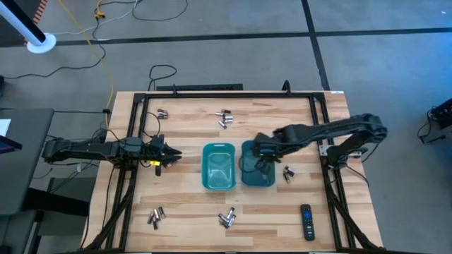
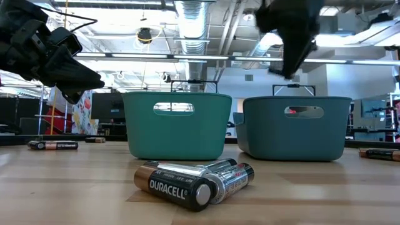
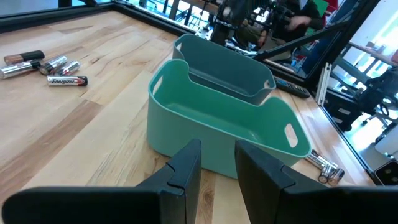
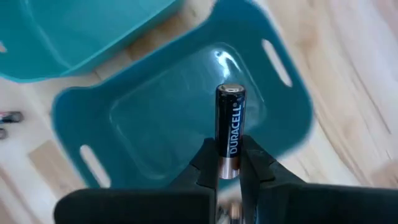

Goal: Sort batteries
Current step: Put the black battery into the blue bin

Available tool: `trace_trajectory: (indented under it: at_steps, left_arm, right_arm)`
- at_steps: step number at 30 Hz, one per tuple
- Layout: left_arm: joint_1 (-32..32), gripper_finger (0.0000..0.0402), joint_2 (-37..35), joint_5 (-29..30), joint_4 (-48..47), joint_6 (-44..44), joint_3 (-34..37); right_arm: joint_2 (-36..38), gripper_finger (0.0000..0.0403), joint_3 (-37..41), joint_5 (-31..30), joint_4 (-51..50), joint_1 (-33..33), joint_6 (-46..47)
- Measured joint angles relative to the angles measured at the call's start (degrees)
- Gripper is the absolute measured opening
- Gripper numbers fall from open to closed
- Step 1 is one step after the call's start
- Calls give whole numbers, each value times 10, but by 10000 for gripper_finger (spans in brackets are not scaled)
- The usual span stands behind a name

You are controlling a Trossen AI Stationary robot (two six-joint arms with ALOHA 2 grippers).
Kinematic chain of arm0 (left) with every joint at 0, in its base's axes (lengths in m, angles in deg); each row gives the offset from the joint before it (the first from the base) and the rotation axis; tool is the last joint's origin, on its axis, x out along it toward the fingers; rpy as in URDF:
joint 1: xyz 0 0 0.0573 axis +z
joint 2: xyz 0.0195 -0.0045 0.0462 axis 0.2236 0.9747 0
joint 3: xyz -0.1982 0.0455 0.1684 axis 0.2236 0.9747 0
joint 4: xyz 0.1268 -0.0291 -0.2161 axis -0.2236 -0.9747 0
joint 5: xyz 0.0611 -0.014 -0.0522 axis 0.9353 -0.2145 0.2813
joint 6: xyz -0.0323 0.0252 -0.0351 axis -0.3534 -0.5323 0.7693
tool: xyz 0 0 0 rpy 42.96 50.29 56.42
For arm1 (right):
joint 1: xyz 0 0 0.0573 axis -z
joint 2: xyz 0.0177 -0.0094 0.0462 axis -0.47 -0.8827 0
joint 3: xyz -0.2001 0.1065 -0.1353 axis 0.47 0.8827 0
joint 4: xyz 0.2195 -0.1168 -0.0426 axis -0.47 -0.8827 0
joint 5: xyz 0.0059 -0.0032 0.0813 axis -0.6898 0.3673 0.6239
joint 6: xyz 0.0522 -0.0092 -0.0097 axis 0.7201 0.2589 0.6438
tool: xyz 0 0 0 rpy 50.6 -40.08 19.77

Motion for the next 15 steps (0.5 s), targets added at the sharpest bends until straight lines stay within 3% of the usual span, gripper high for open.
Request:
trace_trajectory:
  at_steps: [15]
  left_arm:
    - [0, 94, 0, 0, 0, 0, 0]
  right_arm:
    - [-167, 39, 0, 111, 58, 42, -77]
